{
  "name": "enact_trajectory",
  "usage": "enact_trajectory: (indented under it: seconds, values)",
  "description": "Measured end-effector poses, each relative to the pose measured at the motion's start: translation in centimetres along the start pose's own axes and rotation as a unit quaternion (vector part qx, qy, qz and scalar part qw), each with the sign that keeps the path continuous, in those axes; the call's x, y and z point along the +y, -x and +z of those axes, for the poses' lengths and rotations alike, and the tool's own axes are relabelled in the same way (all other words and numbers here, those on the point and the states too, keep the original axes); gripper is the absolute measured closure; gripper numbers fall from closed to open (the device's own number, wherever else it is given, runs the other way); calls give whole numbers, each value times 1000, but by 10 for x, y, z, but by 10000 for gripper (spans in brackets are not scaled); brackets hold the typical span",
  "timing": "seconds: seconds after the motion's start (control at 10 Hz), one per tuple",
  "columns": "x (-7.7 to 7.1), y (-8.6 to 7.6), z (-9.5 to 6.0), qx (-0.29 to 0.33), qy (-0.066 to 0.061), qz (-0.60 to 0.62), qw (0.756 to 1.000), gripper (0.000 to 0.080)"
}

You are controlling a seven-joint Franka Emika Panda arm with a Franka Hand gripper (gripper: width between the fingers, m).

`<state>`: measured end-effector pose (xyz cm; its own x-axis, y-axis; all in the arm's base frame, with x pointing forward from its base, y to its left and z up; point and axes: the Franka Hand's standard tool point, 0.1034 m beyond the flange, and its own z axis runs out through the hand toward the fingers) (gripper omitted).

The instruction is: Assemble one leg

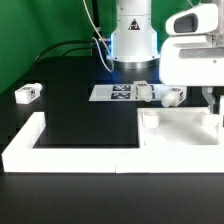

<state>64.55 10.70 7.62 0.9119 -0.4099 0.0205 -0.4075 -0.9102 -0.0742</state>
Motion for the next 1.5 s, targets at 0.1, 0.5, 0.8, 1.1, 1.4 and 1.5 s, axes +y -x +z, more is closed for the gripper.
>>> enact_trajectory:
  seconds: [0.1, 0.5, 0.8, 1.1, 1.4, 1.5]
  values:
    - [0, 0, 0, 0, 2, 68, 998, 514]
    - [4, 0, 1, -23, -10, 427, 904, 512]
    - [5, 0, 2, -23, -9, 449, 893, 512]
    - [-1, 3, 3, -15, -16, 269, 963, 199]
    - [-6, 7, 4, -19, -15, 247, 969, 151]
    - [-6, 7, 4, -19, -15, 247, 969, 151]
